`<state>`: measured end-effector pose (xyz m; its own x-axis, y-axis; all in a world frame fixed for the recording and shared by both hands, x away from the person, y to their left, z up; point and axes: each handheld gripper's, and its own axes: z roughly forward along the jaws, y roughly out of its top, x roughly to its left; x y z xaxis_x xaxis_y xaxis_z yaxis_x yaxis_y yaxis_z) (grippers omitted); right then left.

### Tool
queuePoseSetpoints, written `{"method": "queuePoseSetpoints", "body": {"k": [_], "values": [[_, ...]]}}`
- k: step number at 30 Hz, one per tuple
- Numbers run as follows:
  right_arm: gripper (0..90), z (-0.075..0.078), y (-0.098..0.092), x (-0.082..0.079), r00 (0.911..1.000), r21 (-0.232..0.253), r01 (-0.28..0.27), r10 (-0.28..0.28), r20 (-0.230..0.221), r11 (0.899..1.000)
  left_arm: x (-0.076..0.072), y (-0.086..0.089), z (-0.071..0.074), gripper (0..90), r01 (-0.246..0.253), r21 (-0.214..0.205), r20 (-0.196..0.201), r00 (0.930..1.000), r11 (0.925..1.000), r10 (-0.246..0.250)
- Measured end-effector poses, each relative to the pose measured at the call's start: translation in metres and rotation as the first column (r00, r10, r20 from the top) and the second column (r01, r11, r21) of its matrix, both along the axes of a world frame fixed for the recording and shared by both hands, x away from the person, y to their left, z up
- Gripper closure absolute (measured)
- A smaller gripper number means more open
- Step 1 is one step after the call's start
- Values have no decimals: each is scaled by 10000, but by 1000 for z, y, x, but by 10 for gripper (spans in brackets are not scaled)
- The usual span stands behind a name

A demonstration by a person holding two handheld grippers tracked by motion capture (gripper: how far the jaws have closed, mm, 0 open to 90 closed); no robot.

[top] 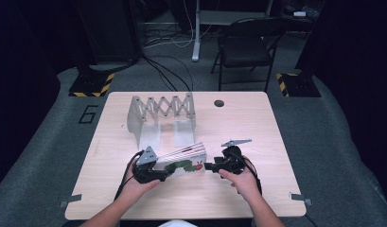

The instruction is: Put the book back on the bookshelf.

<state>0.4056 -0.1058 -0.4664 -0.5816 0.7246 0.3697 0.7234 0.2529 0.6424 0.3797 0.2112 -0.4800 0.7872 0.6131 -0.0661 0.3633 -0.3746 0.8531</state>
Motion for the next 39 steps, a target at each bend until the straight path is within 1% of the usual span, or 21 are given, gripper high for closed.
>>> {"method": "queuePoseSetpoints", "body": {"k": [3,6,8,11,12,13,14,16,17,20,21,24,26,27,28,30,31,33,36,39], "values": [[399,-1,-2,-1,10000,3,63,-63,32,10000,2,-1,-1,426,91,-76,-13,10000,9999,-91],[399,-1,-3,-2,9999,-17,117,-117,-11,9999,4,-1,-2,444,25,-101,84,10000,9999,-24],[400,-2,-4,-1,9999,-39,87,-87,53,10000,4,-1,-2,468,19,-137,77,10000,9999,-18],[400,-1,-4,-2,9998,15,177,-177,-17,9998,3,-2,-1,514,188,-103,-2,9998,9998,-188],[401,-1,-4,-2,9998,9,196,-196,-15,9998,2,-3,-1,534,163,-142,101,9998,9998,-162],[401,-1,-4,-1,9998,14,209,-209,-20,9998,1,-3,0,552,245,-39,44,9997,9997,-245],[401,-1,-4,-1,9997,2,222,-222,-33,9998,-1,-5,-1,575,133,-126,45,9999,9998,-132],[401,-2,-4,-1,9998,-16,212,-212,-18,9998,-2,-7,0,606,109,166,248,9996,9998,-113],[401,-2,-4,-1,9998,-23,212,-212,-38,9998,-2,-9,-1,617,123,254,171,9998,9996,-127],[401,-3,-3,0,9999,-52,168,-168,-33,9998,-3,-11,-2,622,125,405,187,9997,9991,-132],[401,-3,-3,0,9999,-81,145,-146,-28,9999,-3,-11,-2,623,111,459,251,9996,9989,-123],[401,-4,-3,0,9999,-97,130,-130,9,9999,-4,-12,-2,621,64,499,278,9996,9987,-78],[401,-4,-3,1,9999,-90,124,-124,11,9999,-5,-12,-1,608,-150,628,323,9994,9979,130],[401,-4,-3,1,9998,-75,175,-176,-15,9998,-5,-13,-1,606,-179,595,256,9995,9981,164],[401,-4,-3,1,9998,-76,183,-183,-15,9998,-5,-12,-1,613,-134,617,296,9995,9980,116],[401,-4,-4,1,9998,-74,202,-203,-48,9998,-5,-12,-1,655,-73,533,237,9997,9986,60],[401,-5,-4,2,9998,-66,179,-178,82,9998,-6,-12,-1,674,-85,545,249,9997,9985,71],[401,-5,-4,1,9997,-85,220,-221,-48,9997,-6,-13,-2,686,-184,552,357,9992,9983,164],[401,-5,-5,2,9998,-68,203,-203,-5,9998,-7,-13,-1,721,-232,525,273,9994,9984,217],[402,-5,-5,2,9998,-72,218,-218,-42,9997,-7,-13,-1,735,-205,547,232,9995,9983,193]]}}
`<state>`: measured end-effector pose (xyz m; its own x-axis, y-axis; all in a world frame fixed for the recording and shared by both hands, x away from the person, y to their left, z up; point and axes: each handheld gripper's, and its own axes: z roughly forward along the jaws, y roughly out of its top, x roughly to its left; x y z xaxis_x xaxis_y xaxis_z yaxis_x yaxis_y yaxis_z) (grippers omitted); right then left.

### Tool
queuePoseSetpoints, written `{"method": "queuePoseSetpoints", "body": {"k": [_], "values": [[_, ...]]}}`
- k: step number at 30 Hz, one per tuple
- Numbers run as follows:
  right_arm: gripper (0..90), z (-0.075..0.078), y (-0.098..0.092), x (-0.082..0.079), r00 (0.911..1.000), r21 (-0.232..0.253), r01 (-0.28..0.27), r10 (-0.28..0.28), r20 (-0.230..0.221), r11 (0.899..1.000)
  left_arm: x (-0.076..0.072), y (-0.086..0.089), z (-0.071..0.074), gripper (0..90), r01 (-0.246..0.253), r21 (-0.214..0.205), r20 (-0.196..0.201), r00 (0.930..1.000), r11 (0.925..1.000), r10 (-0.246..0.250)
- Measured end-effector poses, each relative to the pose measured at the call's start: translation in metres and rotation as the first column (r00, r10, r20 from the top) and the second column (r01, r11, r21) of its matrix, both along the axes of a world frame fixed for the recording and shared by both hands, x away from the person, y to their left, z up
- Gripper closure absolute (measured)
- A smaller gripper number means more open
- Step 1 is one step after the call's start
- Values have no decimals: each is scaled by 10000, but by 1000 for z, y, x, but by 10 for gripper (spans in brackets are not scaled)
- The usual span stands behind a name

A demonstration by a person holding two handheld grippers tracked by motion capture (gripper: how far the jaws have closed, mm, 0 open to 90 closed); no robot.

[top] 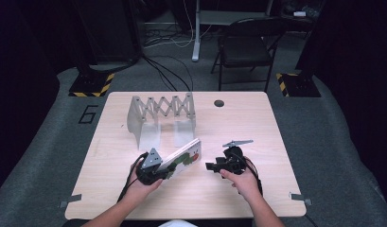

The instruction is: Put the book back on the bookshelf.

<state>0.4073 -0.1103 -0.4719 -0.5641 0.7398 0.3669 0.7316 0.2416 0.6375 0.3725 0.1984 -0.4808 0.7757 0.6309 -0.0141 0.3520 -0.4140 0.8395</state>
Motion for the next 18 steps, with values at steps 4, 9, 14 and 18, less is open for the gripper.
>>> {"method": "queuePoseSetpoints", "body": {"k": [4,9,14,18], "values": [[402,-1,-1,1,10000,-2,24,-24,-7,10000,-1,-1,2,749,80,154,-78,9999,9998,-79],[403,-1,-1,0,9999,39,100,-99,-101,9999,-2,-5,4,748,95,369,-264,9996,9993,-85],[402,-1,-2,0,9999,28,120,-120,-94,9999,-3,-7,6,746,-12,499,-364,9993,9988,30],[402,-2,-2,0,9998,15,161,-161,-126,9999,-3,-7,7,744,-47,574,-482,9988,9983,74]]}}
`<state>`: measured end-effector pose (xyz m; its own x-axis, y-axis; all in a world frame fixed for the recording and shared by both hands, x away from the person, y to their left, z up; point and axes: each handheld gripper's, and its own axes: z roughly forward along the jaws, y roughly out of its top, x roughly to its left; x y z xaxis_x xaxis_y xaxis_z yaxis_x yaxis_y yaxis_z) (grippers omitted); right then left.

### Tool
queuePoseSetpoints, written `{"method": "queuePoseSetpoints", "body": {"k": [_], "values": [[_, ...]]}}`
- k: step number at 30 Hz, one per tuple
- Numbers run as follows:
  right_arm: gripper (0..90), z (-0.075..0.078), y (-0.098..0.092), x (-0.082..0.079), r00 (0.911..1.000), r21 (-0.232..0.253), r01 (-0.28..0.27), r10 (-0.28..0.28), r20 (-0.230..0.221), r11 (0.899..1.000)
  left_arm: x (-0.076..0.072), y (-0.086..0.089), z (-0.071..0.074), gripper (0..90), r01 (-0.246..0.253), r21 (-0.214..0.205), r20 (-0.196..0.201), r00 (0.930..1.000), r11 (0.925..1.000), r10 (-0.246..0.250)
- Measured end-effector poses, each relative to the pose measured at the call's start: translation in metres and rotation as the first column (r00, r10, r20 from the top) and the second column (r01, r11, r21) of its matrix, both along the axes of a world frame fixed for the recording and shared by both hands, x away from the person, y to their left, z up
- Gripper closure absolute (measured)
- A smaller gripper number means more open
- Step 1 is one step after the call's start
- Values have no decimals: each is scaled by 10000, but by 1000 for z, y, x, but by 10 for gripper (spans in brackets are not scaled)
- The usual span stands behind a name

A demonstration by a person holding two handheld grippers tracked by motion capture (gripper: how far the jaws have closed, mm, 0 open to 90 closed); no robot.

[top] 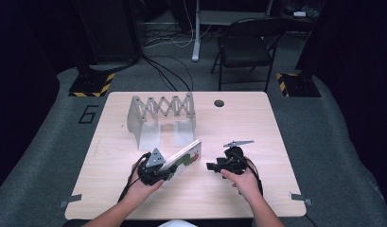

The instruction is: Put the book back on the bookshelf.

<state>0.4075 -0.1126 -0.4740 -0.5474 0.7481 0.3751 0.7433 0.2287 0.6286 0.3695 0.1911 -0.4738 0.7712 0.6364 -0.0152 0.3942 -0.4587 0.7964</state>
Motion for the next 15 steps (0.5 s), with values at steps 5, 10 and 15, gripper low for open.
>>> {"method": "queuePoseSetpoints", "body": {"k": [5,10,15], "values": [[402,-1,-2,1,9999,44,-10,9,166,10000,1,-1,2,752,106,213,-7,9999,9997,-106],[402,-1,-3,1,10000,80,43,-43,16,10000,1,-1,5,755,254,399,-91,9996,9989,-251],[402,-1,-2,2,10000,78,65,-65,-16,9999,1,-2,6,756,230,358,-192,9996,9991,-223]]}}
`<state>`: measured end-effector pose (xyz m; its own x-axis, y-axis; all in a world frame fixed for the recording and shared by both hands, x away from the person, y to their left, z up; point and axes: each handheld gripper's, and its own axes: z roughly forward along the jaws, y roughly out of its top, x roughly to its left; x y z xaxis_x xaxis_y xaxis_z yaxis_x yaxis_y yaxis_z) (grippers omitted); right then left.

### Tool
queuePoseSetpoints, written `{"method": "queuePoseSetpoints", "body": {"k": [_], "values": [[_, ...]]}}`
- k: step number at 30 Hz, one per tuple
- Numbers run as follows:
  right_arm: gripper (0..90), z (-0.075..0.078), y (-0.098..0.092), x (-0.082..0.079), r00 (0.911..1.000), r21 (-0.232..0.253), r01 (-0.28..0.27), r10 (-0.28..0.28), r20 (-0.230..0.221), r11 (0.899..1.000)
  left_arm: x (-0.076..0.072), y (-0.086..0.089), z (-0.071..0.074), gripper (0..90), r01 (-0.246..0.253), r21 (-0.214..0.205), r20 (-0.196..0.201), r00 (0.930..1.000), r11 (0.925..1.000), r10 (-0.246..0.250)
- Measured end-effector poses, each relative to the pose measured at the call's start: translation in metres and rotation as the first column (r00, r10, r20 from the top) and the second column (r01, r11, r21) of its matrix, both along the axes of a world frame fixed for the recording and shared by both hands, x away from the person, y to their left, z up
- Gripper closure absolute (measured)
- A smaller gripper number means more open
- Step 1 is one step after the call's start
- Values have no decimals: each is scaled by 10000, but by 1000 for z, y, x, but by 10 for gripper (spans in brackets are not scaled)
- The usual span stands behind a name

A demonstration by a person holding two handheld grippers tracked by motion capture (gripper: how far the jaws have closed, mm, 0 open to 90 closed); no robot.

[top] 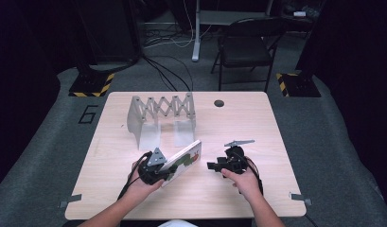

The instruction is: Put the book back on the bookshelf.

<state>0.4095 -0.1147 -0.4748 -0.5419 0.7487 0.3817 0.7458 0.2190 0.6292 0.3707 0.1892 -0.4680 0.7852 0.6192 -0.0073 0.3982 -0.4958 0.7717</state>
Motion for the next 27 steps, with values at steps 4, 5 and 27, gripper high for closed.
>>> {"method": "queuePoseSetpoints", "body": {"k": [4,5,27], "values": [[403,0,1,1,10000,-39,-14,14,-38,10000,1,-1,2,757,51,80,-15,10000,10000,-51],[402,0,1,1,10000,-40,-5,5,-36,10000,2,-2,3,757,31,134,50,10000,9999,-32],[402,3,-7,2,9996,127,271,-272,84,9996,17,-17,36,758,82,-411,115,9999,9991,-77]]}}
